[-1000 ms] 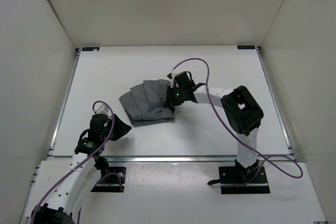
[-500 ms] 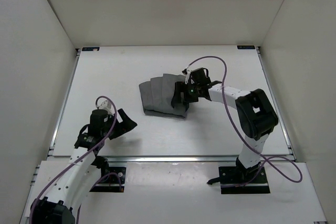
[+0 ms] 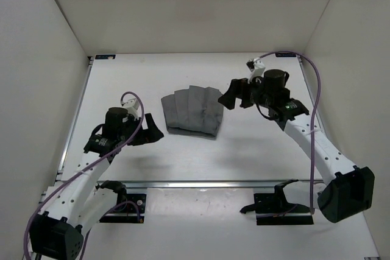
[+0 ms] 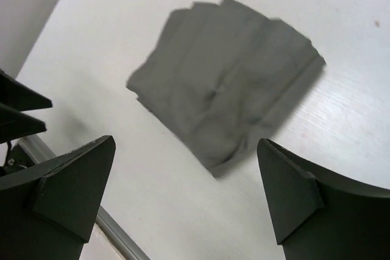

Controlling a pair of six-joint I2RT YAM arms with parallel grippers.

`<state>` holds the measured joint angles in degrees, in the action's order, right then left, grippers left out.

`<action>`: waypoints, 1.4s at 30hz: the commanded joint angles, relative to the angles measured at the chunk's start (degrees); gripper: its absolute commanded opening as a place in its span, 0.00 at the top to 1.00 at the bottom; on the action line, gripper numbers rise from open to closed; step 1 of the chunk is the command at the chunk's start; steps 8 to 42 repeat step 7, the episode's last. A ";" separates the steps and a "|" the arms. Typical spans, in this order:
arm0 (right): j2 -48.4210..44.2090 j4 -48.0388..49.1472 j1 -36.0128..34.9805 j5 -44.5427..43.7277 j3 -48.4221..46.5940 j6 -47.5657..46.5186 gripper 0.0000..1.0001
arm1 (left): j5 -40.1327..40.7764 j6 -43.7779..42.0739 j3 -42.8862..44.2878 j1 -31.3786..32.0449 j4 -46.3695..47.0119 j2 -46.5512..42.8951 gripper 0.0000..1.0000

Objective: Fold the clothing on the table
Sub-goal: Fold the skirt

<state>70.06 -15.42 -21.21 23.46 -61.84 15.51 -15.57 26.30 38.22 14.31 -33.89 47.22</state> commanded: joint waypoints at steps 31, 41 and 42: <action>-3.35 0.56 0.74 2.02 9.10 -0.31 0.01 | -3.76 -0.46 -4.64 1.07 -0.73 -3.98 0.02; -3.35 0.56 0.74 2.02 9.10 -0.31 0.01 | -3.76 -0.46 -4.64 1.07 -0.73 -3.98 0.02; -3.35 0.56 0.74 2.02 9.10 -0.31 0.01 | -3.76 -0.46 -4.64 1.07 -0.73 -3.98 0.02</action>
